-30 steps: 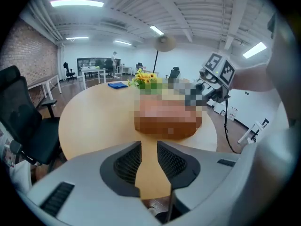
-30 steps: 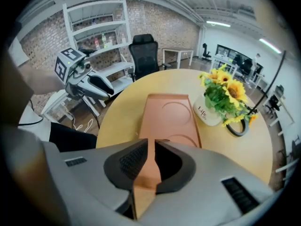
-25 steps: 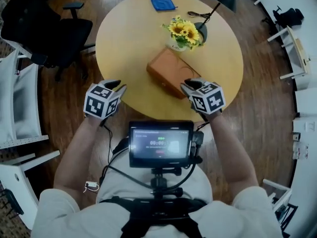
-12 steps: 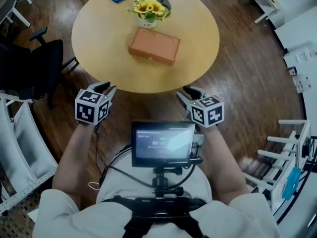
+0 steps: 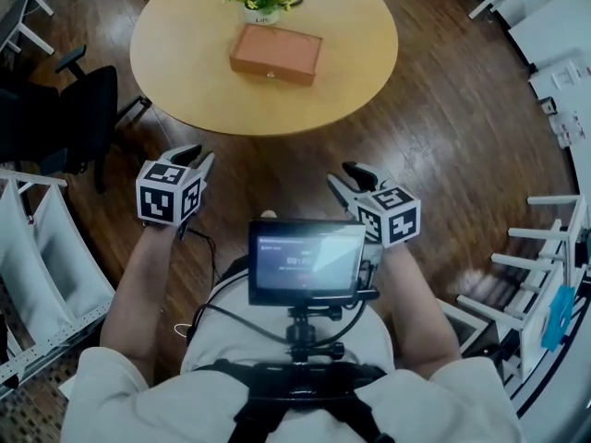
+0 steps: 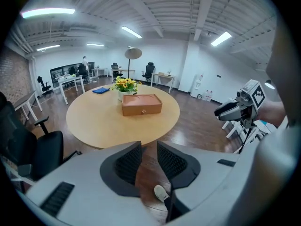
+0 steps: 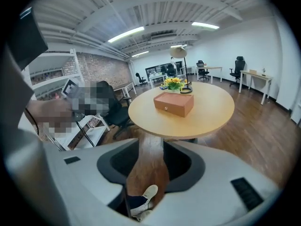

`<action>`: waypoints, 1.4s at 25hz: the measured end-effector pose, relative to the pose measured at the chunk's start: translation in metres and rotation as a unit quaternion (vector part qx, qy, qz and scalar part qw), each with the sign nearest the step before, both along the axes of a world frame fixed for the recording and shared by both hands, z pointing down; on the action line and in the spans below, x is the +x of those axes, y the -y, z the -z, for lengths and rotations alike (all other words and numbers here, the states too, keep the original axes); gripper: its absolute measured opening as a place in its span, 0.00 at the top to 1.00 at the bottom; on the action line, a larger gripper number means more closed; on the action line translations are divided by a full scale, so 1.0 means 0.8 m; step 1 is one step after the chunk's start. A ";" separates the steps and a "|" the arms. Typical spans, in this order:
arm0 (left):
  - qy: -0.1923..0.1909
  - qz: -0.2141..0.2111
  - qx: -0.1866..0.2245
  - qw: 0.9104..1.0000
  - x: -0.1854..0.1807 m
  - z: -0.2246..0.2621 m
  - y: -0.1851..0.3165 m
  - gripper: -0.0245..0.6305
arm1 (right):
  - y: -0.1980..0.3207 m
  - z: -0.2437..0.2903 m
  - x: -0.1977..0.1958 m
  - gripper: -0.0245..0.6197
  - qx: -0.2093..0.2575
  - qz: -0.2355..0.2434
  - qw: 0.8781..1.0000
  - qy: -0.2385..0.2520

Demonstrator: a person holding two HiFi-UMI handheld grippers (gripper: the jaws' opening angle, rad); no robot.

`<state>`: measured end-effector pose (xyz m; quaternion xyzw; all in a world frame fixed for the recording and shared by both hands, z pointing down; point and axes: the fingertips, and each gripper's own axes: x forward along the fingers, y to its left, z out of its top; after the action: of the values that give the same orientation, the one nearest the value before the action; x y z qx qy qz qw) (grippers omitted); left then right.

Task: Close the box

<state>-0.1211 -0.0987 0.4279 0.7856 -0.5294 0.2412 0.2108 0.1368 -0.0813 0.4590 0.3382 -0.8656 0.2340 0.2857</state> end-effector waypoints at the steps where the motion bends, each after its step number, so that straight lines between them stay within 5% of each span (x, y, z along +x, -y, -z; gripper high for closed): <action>1: 0.002 0.002 -0.003 1.000 0.004 0.002 -0.013 0.80 | -0.012 0.001 0.003 0.70 -0.001 -0.001 1.000 0.005; 13: 0.011 0.013 -0.023 1.000 0.042 0.004 -0.173 0.80 | -0.154 0.007 0.043 0.70 0.001 -0.028 0.999 0.046; 25: -0.009 -0.027 -0.006 1.000 0.017 0.018 -0.224 0.80 | -0.248 0.014 0.035 0.70 -0.002 -0.083 0.996 0.026; 35: -0.030 -0.025 -0.019 0.999 -0.048 -0.004 -0.290 0.80 | -0.304 0.027 -0.023 0.70 0.003 -0.088 0.996 -0.002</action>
<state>-0.1592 0.1330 0.4315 0.8012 -0.4986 0.2324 0.2355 0.1183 0.1621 0.4374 0.4143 -0.8326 0.2551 0.2646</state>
